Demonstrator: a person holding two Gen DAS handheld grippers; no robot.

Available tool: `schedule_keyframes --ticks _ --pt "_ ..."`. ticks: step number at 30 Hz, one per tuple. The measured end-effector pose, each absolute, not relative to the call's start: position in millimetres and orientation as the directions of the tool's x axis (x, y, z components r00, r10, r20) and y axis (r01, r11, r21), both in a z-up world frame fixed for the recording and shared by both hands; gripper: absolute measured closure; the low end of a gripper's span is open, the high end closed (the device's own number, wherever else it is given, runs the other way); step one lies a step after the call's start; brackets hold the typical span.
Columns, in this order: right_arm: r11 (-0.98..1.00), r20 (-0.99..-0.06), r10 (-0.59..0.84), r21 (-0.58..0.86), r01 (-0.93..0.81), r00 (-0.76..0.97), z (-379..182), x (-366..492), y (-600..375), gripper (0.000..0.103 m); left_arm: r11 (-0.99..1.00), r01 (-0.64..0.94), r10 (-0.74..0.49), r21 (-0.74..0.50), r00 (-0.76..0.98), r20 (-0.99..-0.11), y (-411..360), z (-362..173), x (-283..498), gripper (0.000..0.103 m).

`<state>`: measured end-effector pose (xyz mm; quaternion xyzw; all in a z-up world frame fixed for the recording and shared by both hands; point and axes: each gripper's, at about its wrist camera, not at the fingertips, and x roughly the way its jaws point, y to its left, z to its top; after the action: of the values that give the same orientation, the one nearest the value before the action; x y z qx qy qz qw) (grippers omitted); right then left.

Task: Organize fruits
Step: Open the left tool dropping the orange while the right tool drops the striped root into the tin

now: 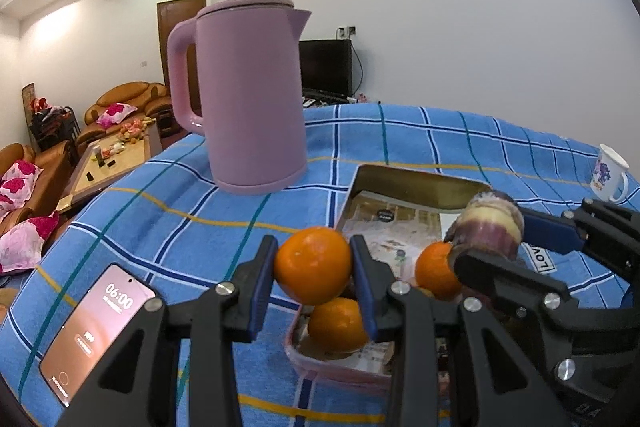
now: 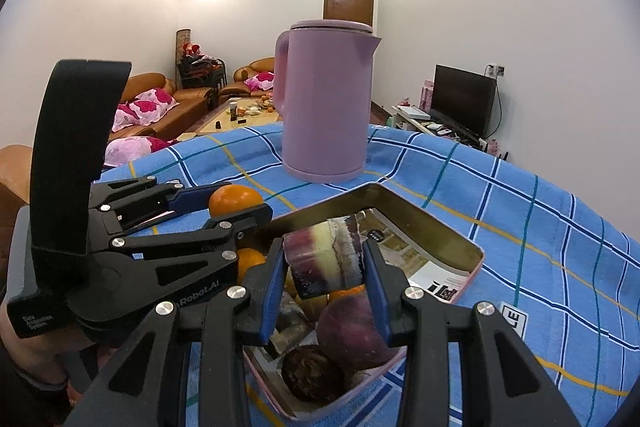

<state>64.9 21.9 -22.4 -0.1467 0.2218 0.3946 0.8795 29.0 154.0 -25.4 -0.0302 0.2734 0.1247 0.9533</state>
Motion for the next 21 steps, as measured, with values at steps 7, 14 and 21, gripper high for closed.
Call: schedule_keyframes --ticks 7,14,21 --pt "0.640 -0.527 0.622 -0.084 -0.763 0.579 -29 69 31 0.063 0.967 -0.256 0.214 0.000 0.810 -0.546 163 -31 31 0.065" --pt "0.630 -0.552 0.610 -0.096 -0.771 0.568 -37 70 38 0.063 0.972 -0.234 0.205 0.019 0.806 -0.556 164 -32 34 0.065" --pt "0.622 -0.559 0.598 -0.128 -0.773 0.574 -38 70 39 0.063 0.970 -0.236 0.228 0.058 0.801 -0.554 159 -31 36 0.065"
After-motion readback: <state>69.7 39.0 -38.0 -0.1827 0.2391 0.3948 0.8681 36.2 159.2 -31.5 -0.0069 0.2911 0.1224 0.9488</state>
